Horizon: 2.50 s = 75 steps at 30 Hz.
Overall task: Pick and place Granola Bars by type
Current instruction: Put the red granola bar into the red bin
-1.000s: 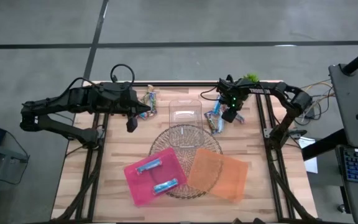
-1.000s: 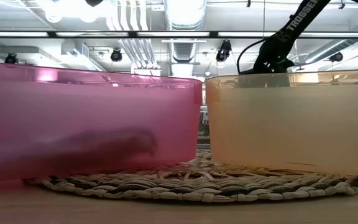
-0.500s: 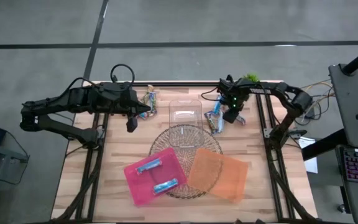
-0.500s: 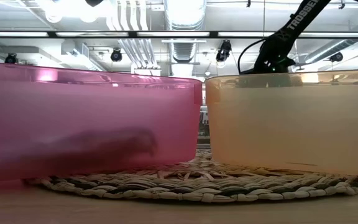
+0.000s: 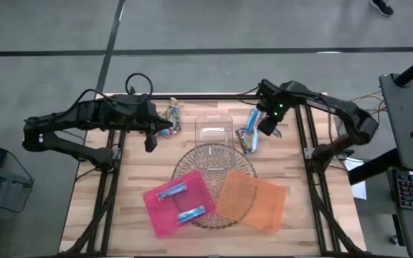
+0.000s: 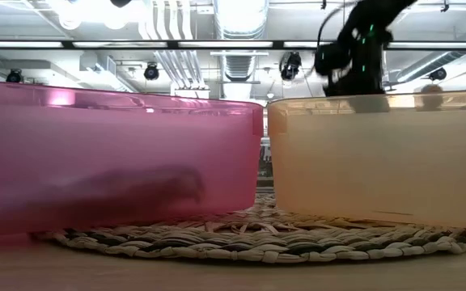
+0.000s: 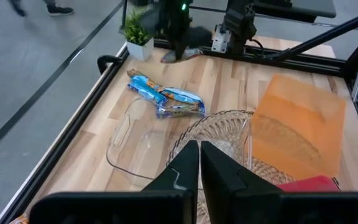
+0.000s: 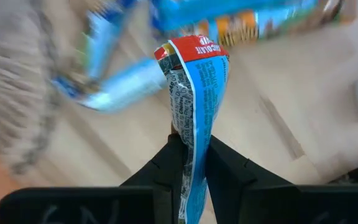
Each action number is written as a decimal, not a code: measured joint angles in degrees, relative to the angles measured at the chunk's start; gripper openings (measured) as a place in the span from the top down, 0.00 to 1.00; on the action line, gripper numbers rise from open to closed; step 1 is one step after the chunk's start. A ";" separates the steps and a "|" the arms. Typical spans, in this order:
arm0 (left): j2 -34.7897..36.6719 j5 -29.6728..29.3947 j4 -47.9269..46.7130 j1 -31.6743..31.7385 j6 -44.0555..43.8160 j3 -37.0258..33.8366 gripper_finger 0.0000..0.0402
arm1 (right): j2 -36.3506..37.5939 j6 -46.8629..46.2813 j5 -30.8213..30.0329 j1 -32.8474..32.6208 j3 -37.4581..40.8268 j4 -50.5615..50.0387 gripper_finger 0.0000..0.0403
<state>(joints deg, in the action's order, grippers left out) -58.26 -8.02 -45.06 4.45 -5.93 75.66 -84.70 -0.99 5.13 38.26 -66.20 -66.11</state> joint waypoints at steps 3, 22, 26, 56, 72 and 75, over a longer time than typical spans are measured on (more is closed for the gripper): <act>0.26 0.00 0.00 -0.01 0.00 0.00 1.00 | 3.82 -1.64 1.23 -2.92 -2.96 -1.19 0.87; 0.55 0.01 0.00 -0.02 0.17 0.00 1.00 | 7.77 -27.14 2.42 -34.95 -16.16 7.59 0.87; 0.55 0.01 0.00 -0.02 0.17 0.00 1.00 | 4.00 -29.74 2.42 -40.00 -17.11 15.60 0.87; 0.59 0.03 -1.34 -0.02 1.36 0.00 1.00 | -28.42 -41.52 6.90 -49.05 -35.76 33.58 0.87; 0.66 0.03 -1.31 -0.02 1.64 0.00 1.00 | -30.65 -45.58 6.92 -49.76 -35.73 33.92 0.87; 0.66 0.03 -1.31 -0.02 1.64 0.00 1.00 | -30.65 -45.58 6.92 -49.76 -35.68 33.86 0.87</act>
<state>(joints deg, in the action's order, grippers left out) -57.60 -7.99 -46.37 4.43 -4.29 75.66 -115.35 -46.57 12.05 -11.51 -101.89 -32.25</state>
